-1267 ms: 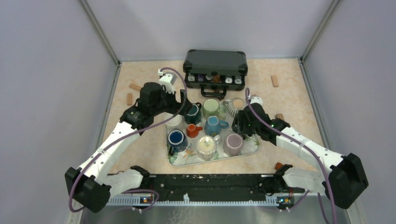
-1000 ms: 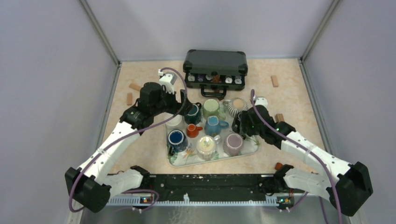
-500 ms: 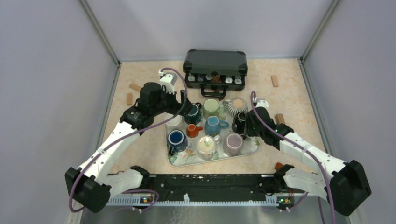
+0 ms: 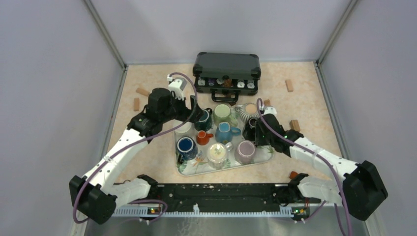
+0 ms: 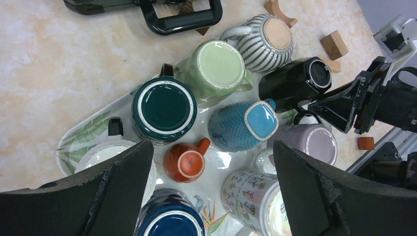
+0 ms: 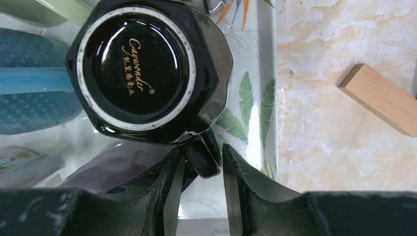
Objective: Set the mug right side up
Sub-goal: Turn over the cup on the tray.
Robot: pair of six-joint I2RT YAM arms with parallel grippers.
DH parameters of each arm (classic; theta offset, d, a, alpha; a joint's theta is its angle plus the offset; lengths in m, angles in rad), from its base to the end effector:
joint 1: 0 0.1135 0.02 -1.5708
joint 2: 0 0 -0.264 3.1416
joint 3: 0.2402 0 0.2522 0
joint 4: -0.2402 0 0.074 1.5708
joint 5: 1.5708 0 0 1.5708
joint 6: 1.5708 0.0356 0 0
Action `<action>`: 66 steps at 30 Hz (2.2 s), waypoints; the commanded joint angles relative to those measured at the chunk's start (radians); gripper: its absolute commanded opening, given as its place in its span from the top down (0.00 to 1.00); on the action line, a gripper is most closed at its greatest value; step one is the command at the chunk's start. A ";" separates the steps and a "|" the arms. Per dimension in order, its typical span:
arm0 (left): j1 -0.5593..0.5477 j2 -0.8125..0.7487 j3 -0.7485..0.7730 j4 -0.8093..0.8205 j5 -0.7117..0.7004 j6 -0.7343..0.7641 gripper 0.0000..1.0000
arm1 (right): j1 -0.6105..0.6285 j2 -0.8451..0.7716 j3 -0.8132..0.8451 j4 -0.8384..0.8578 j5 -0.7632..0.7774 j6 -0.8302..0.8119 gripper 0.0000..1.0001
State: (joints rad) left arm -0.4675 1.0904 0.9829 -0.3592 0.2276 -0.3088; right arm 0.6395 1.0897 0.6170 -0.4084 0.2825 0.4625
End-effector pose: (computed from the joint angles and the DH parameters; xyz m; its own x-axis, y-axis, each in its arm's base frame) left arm 0.2151 -0.1176 0.3321 -0.5708 -0.0435 -0.8200 0.4676 0.8036 -0.3681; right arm 0.1761 0.1186 0.2060 -0.7462 -0.0210 -0.6654 -0.1094 0.9898 0.0915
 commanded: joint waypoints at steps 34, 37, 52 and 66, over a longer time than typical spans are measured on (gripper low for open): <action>0.004 -0.042 -0.038 0.082 0.044 -0.100 0.01 | 0.025 -0.011 0.218 -0.156 0.089 -0.066 1.00; 0.004 -0.051 -0.046 0.093 0.050 -0.125 0.01 | 0.026 -0.040 0.244 -0.207 0.104 -0.053 1.00; 0.012 -0.055 -0.046 0.162 0.176 -0.226 0.01 | 0.027 -0.102 0.537 -0.303 -0.019 0.045 1.00; 0.159 -0.041 -0.073 0.366 0.481 -0.402 0.01 | 0.041 0.193 0.696 0.278 -0.366 0.299 1.00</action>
State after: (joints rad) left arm -0.3660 1.0576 0.9333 -0.1394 0.5735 -0.6163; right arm 0.6682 1.2320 1.2404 -0.4530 0.0338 0.6441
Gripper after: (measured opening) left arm 0.987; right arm 0.198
